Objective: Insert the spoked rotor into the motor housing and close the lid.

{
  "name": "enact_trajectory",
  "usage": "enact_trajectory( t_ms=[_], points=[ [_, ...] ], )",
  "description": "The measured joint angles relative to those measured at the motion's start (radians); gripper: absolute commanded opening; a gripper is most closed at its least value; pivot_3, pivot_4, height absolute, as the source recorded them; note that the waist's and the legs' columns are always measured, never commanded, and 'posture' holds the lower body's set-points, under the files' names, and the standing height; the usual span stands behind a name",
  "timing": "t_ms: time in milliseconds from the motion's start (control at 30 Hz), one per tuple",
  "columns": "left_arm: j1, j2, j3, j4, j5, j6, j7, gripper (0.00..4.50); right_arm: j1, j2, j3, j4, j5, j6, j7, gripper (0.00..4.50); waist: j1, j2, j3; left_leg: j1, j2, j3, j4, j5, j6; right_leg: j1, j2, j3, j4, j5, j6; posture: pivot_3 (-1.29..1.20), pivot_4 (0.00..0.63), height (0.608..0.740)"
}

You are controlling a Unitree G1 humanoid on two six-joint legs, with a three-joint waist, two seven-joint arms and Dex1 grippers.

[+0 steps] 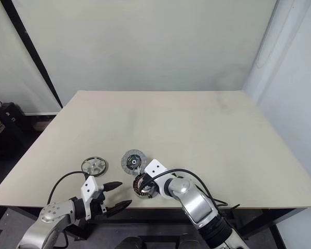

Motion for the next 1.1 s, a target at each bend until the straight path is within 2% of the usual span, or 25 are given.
enact_trajectory(
  t_ms=[333, 467, 567, 1100],
  points=[
    [0.000, 0.000, 0.000, 0.000, 0.000, 0.000, 0.000, 4.50, 0.002, 0.008, 0.000, 0.001, -0.001, 0.003, -0.021, 1.98, 0.000, 0.000, 0.000, 0.000, 0.000, 0.000, 0.000, 0.000, 0.000, 0.000, 0.000, 0.000, 0.000, 0.000, 0.000, 0.00, 0.000, 0.740],
    [0.002, 0.000, 0.000, 0.000, 0.000, 0.000, 0.000, 4.50, 0.002, 0.013, 0.003, 0.008, -0.002, 0.003, -0.022, 1.11, 0.000, 0.000, 0.000, 0.000, 0.000, 0.000, 0.000, 0.000, 0.000, 0.000, 0.000, 0.000, 0.000, 0.000, 0.000, 0.00, 0.000, 0.740],
    [0.003, 0.000, 0.000, 0.000, 0.000, 0.000, 0.001, 4.50, 0.001, 0.012, 0.013, 0.011, -0.002, 0.003, -0.019, 0.04, 0.000, 0.000, 0.000, 0.000, 0.000, 0.000, 0.000, 0.000, 0.000, 0.000, 0.000, 0.000, 0.000, 0.000, 0.000, 0.00, 0.000, 0.740],
    [0.004, 0.001, 0.000, 0.000, 0.001, 0.000, 0.001, 4.50, 0.000, 0.022, 0.000, 0.012, 0.015, 0.024, -0.020, 0.04, 0.000, 0.000, 0.000, 0.000, 0.000, 0.000, 0.000, 0.000, 0.000, 0.000, 0.000, 0.000, 0.000, 0.000, 0.000, 0.00, 0.000, 0.740]
  ],
)
